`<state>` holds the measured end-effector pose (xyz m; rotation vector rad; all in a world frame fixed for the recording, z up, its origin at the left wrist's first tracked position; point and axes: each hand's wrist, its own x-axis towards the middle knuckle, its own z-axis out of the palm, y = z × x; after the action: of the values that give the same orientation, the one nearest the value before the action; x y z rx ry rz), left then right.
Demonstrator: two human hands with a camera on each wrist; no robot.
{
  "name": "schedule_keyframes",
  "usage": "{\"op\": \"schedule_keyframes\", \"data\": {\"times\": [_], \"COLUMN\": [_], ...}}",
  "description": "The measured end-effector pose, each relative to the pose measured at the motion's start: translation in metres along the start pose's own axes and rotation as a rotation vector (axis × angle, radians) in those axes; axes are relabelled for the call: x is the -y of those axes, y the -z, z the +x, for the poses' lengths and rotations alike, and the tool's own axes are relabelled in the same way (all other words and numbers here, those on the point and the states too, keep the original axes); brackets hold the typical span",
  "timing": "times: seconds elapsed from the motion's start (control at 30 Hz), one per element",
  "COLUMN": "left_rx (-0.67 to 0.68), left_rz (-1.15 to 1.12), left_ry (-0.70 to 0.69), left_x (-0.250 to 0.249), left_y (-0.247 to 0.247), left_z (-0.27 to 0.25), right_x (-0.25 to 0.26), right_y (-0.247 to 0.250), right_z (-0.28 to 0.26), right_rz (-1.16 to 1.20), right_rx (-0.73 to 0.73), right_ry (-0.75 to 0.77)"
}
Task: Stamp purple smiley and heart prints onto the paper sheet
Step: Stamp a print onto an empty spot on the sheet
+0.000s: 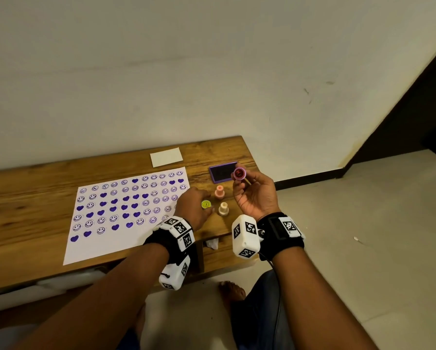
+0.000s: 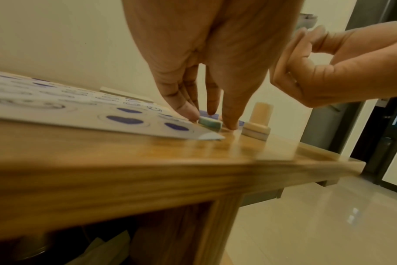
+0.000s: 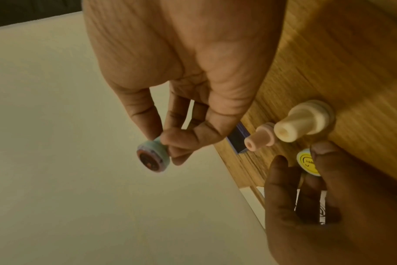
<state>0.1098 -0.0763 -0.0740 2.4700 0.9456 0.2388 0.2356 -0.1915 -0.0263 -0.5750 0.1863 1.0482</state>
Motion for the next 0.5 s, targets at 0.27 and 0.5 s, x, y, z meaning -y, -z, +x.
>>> {"op": "schedule_keyframes", "data": {"times": [0.27,0.5], "left_rx": [-0.076,0.022], "left_rz": [-0.110,-0.151], "left_ry": [-0.054,-0.095], "left_x": [-0.011,0.013], "left_y": [0.013,0.032], "left_z": [-0.041,-0.117], "right_x": [0.008,0.009], "right_y": [0.005,0.011], "right_z": [-0.003,-0.009], "right_rz": [-0.107,-0.549], "right_rx": [-0.025,-0.065], "right_ry": [0.077,0.224]}}
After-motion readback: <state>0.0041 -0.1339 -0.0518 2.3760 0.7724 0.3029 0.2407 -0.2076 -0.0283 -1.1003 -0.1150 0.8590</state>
